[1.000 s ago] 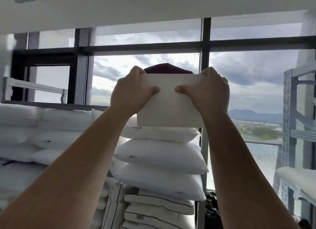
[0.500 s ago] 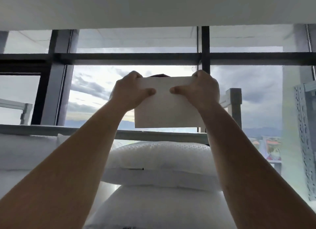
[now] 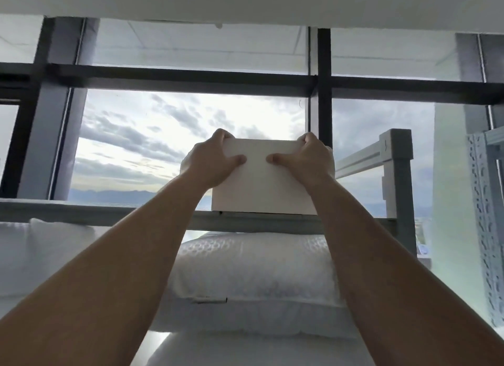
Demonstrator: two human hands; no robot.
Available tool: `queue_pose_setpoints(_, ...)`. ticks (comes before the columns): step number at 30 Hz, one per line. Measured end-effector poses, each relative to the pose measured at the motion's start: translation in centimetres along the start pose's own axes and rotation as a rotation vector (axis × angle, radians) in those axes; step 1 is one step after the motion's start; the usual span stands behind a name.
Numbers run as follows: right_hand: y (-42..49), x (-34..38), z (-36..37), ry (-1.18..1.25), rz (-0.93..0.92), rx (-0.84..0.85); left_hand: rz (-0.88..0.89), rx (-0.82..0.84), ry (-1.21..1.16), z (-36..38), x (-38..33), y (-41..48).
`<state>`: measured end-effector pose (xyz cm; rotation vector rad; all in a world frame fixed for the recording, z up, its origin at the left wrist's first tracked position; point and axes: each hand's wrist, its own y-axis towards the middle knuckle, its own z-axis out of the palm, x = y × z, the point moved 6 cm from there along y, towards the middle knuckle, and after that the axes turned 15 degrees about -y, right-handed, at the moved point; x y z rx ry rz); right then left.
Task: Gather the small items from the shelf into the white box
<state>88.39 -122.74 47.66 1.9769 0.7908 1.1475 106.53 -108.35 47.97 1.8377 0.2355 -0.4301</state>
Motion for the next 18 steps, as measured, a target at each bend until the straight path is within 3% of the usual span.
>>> queue_pose_setpoints(7, 0.6, -1.0, 2.7, -0.035, 0.041, 0.037, -0.077, -0.030, 0.016, 1.7, 1.1, 0.1)
queue_pose_setpoints(13, -0.7, -1.0, 2.4, -0.208, 0.066, 0.084, -0.061, -0.030, 0.104, 1.9, 0.0, -1.8)
queue_pose_setpoints(18, -4.2, -0.4, 0.5, -0.343, 0.039, 0.003, -0.045, -0.026, 0.177, 0.7, -1.3, -4.9)
